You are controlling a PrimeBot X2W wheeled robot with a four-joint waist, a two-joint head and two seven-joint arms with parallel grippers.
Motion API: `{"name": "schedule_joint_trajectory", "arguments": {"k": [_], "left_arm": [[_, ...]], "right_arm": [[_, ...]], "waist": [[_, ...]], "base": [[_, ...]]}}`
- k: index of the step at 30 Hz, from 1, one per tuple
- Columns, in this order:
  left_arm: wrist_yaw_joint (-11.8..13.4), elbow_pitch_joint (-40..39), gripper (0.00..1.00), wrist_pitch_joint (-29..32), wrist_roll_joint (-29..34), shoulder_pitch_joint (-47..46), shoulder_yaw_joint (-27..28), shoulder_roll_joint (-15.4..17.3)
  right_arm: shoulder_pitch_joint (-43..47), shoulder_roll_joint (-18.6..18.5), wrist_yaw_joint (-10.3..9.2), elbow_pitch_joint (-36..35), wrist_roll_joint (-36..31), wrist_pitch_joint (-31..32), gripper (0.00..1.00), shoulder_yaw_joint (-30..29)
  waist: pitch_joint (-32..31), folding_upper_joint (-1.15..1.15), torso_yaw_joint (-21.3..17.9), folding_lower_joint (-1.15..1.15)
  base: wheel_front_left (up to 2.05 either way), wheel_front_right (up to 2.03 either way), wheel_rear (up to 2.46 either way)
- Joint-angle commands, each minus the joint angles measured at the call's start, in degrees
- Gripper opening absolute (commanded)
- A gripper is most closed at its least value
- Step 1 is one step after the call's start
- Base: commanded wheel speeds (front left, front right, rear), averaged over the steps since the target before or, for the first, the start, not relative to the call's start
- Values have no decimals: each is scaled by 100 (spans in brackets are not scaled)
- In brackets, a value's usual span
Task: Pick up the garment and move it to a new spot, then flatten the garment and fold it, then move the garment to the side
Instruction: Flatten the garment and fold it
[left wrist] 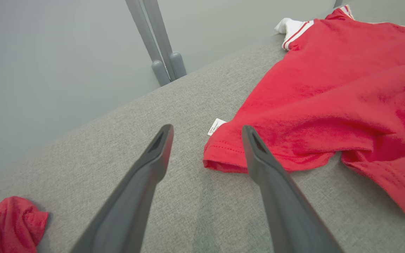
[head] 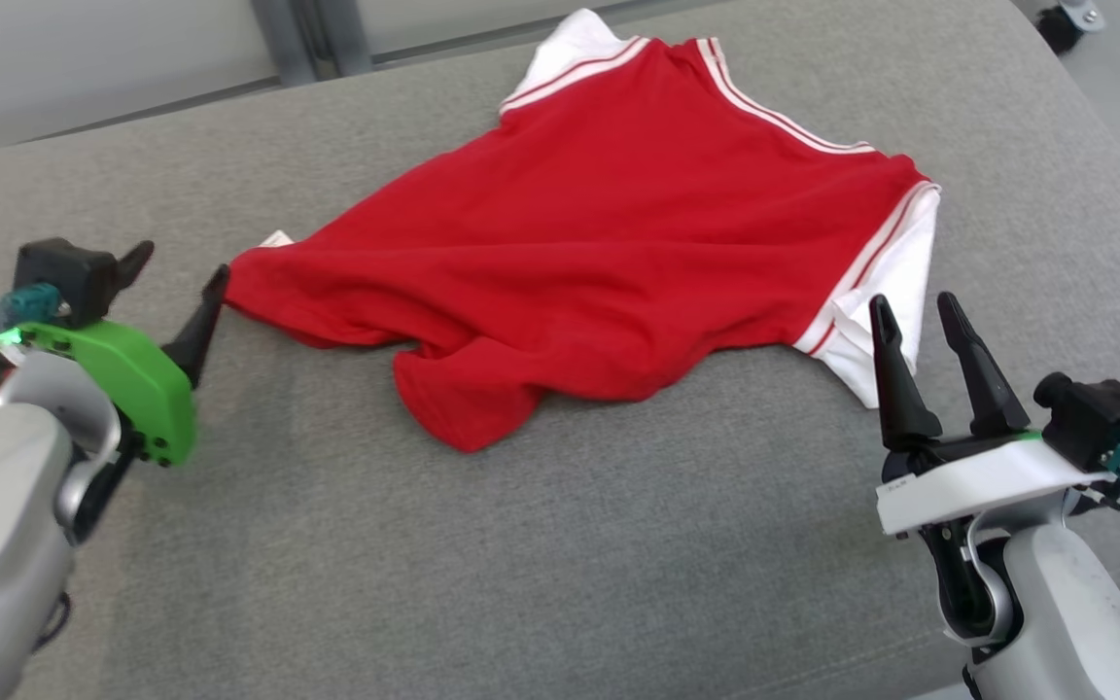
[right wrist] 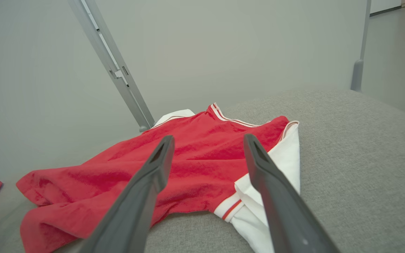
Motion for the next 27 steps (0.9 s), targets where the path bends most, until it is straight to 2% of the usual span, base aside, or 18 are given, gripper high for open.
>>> {"name": "schedule_joint_trajectory", "arguments": {"k": [1,4,7,13,16,20,23,27], "left_arm": [[69,-139,100,-28,-101,183,51,-89],[91,-672,100,137,-659,637,174,-364],[136,-1244,100,448,-964,1036,76,-443],[258,-2084,100,1002,-1006,1594,-363,-509],[350,-2141,100,1064,-806,1614,-530,-538],[383,-1976,100,1031,-778,1491,-597,-738],[310,-1605,100,918,-751,1270,-593,-997],[203,-1308,100,786,-745,1125,-633,-1169]], "right_arm": [[113,-38,-2,5,-30,-15,100,-35],[199,-64,-2,-5,-43,-15,100,-107],[230,-85,-2,-14,-40,-15,100,-97],[133,-161,-2,-53,-24,-15,100,-109],[102,-177,-2,-39,-35,-15,100,-103],[33,-164,-2,-28,-15,-15,100,-59],[-38,-154,-2,-16,7,-15,100,-24],[-67,-151,-2,12,11,-15,100,-22]], "waist": [[-240,0,282,0],[-323,0,415,0],[-327,0,454,0],[-127,0,394,0],[-10,0,327,0],[137,0,206,0],[264,0,92,0],[287,0,58,0]], "base": [[0,0,0],[0,0,0],[0,0,0],[0,0,0],[0,0,0],[0,0,0],[0,0,0],[0,0,0]]}}
